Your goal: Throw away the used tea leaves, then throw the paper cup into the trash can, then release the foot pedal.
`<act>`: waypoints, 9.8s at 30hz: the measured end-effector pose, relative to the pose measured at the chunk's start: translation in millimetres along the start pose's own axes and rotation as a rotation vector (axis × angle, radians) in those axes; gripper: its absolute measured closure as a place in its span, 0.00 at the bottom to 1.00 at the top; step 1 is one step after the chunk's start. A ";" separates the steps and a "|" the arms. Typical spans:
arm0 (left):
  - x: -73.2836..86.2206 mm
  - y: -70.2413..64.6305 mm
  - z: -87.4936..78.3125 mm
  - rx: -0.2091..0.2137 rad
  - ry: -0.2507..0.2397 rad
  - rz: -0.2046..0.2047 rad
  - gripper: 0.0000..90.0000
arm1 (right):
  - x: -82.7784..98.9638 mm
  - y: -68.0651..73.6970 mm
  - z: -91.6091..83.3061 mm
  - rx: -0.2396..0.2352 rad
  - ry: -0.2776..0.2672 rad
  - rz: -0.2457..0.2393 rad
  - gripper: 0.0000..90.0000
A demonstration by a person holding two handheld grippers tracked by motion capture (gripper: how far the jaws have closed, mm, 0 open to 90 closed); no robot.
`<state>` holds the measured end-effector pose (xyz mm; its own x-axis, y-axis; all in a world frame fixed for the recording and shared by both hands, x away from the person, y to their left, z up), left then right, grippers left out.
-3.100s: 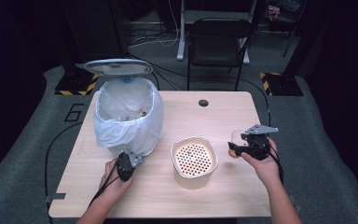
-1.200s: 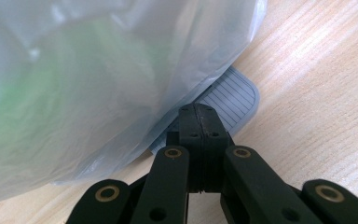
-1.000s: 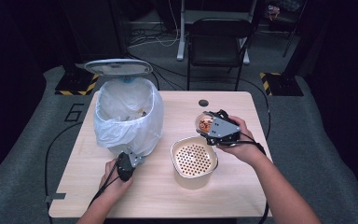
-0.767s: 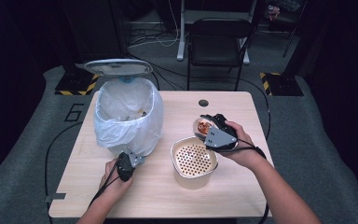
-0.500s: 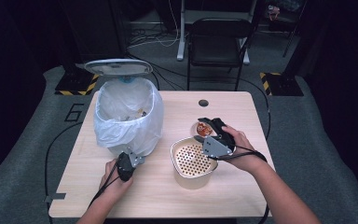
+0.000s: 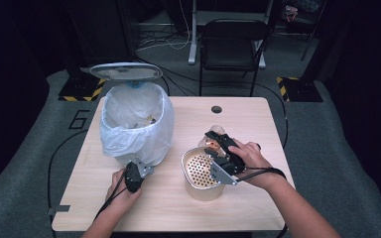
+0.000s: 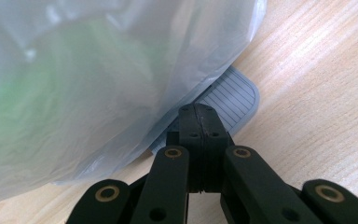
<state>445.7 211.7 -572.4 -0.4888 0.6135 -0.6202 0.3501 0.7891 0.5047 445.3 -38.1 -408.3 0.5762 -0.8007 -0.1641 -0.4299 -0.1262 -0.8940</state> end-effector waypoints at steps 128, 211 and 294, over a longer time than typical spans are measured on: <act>-0.1 0.6 0.0 -0.001 -0.001 0.002 1.00 | 1.0 -68.0 -1.3 -0.320 -0.182 0.575 0.39; -0.6 3.3 0.3 0.012 -0.002 -0.004 1.00 | -95.5 -140.1 96.4 -0.461 -0.227 1.243 0.15; 89.5 93.4 0.6 0.146 0.070 -0.559 0.41 | 170.1 165.6 -42.2 -0.118 0.253 1.550 0.23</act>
<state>435.1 340.4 -581.2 -0.6809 0.1030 -0.7251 0.1276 0.9916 0.0210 442.7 -219.9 -566.6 -0.5800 -0.2610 -0.7717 -0.5250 0.8441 0.1091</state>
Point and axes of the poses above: each handheld gripper's, and its own axes: z roughly forward along the jaws, x roughly out of its underside, y roughly to its left, the point moved 9 cm from there along z, roughly forward along the jaws, and after that the axes turned 11 degrees about -x, right-handed, at the moved point
